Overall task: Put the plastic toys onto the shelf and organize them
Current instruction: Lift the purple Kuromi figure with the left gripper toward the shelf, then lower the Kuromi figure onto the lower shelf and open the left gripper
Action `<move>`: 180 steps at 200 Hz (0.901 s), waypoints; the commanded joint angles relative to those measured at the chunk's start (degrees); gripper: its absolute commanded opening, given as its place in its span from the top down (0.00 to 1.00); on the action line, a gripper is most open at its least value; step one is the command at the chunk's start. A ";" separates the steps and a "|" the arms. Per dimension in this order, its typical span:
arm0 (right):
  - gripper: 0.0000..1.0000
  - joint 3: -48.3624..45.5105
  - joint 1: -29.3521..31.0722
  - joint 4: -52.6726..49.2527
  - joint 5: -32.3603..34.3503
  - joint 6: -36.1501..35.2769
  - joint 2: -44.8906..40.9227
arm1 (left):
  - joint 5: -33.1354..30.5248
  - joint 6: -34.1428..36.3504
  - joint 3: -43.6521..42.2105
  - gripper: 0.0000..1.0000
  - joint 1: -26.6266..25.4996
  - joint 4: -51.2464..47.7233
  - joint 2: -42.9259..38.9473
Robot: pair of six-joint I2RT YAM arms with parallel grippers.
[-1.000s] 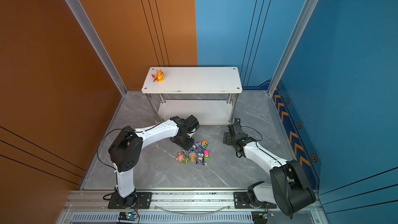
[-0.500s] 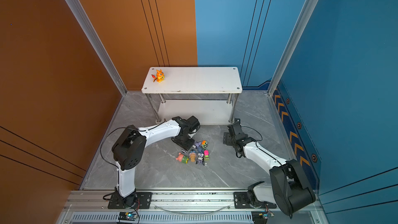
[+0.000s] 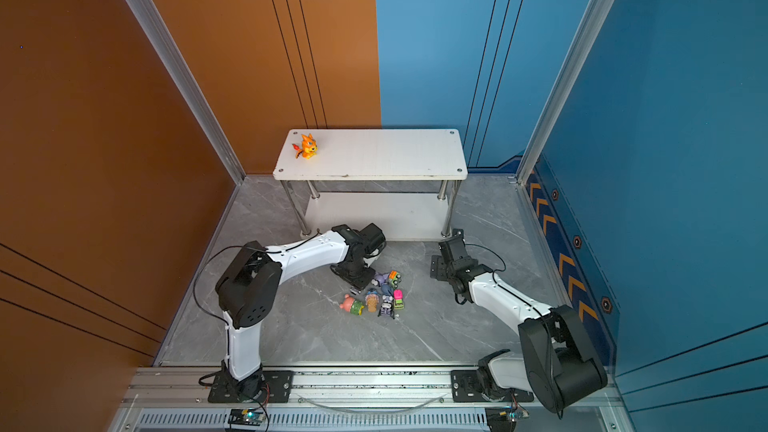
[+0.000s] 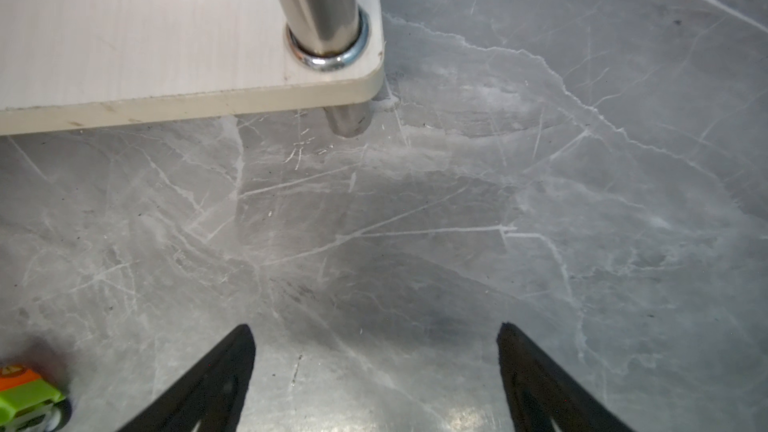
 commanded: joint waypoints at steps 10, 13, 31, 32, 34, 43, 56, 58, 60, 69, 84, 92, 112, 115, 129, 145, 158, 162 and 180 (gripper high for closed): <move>0.07 -0.68 -0.34 0.69 -0.39 0.86 0.30 | -5.43 -0.39 0.42 0.73 1.20 0.28 -9.26; 0.07 -0.71 -0.41 0.72 -0.39 0.81 0.35 | -5.72 -0.42 0.10 0.73 1.34 0.90 -10.16; 0.07 -0.76 -0.40 0.66 -0.38 0.81 0.18 | -8.06 -1.08 -3.36 0.72 2.93 6.46 -16.09; 0.07 -0.76 -0.42 0.66 -0.38 0.81 0.19 | -8.12 -1.10 -3.58 0.72 3.05 6.87 -16.43; 0.07 -0.77 -0.38 0.66 -0.34 0.83 0.12 | -8.25 -1.12 -4.07 0.72 3.29 7.66 -17.08; 0.07 -0.74 -0.42 0.76 -0.30 0.86 0.19 | -9.11 -1.53 -6.43 0.73 4.36 11.35 -19.78; 0.07 -0.68 -0.36 0.75 -0.31 0.75 0.15 | -10.41 -2.15 -10.01 0.73 5.98 17.82 -22.99; 0.07 -0.68 -0.41 0.75 -0.36 0.73 0.12 | -10.62 -2.30 -10.56 0.73 6.31 18.88 -23.45; 0.07 -0.68 -0.43 0.75 -0.44 0.79 0.13 | -10.81 -2.40 -11.07 0.73 6.50 19.92 -23.83; 0.07 -0.58 -0.43 0.75 -0.40 0.64 0.16 | -12.25 -2.78 -13.39 0.73 7.21 24.31 -25.48; 0.07 -0.50 -0.43 0.64 -0.57 0.64 0.12 | -14.16 -2.87 -16.61 0.73 8.06 31.49 -27.16; 0.07 -0.50 -0.43 0.66 -0.60 0.63 -0.01 | -15.22 -2.88 -17.76 0.73 8.41 34.62 -27.41; 0.07 -0.50 -0.43 0.49 -0.56 0.68 -0.23 | -18.24 -2.00 -19.86 0.73 8.75 42.57 -26.68; 0.07 -0.39 -0.43 0.41 -0.56 0.64 -0.25 | -18.49 -1.81 -20.14 0.73 8.77 43.59 -26.48; 0.07 -0.50 -0.43 0.40 -0.45 0.66 -0.25 | -20.36 -1.06 -22.09 0.73 8.79 49.44 -25.80; 0.07 -0.59 -0.41 0.50 -0.45 0.64 -0.38 | -22.11 0.03 -26.56 0.73 8.88 57.52 -25.32; 0.07 -0.67 -0.38 0.52 -0.51 0.64 -0.36 | -24.70 1.02 -29.27 0.73 8.88 63.95 -24.58; 0.07 -0.68 -0.43 0.49 -0.52 0.67 -0.38 | -25.31 1.34 -29.79 0.73 8.96 65.69 -24.16; 0.07 -0.82 -0.39 0.67 -0.59 0.70 -0.39 | -27.64 3.19 -31.49 0.73 9.06 71.91 -21.83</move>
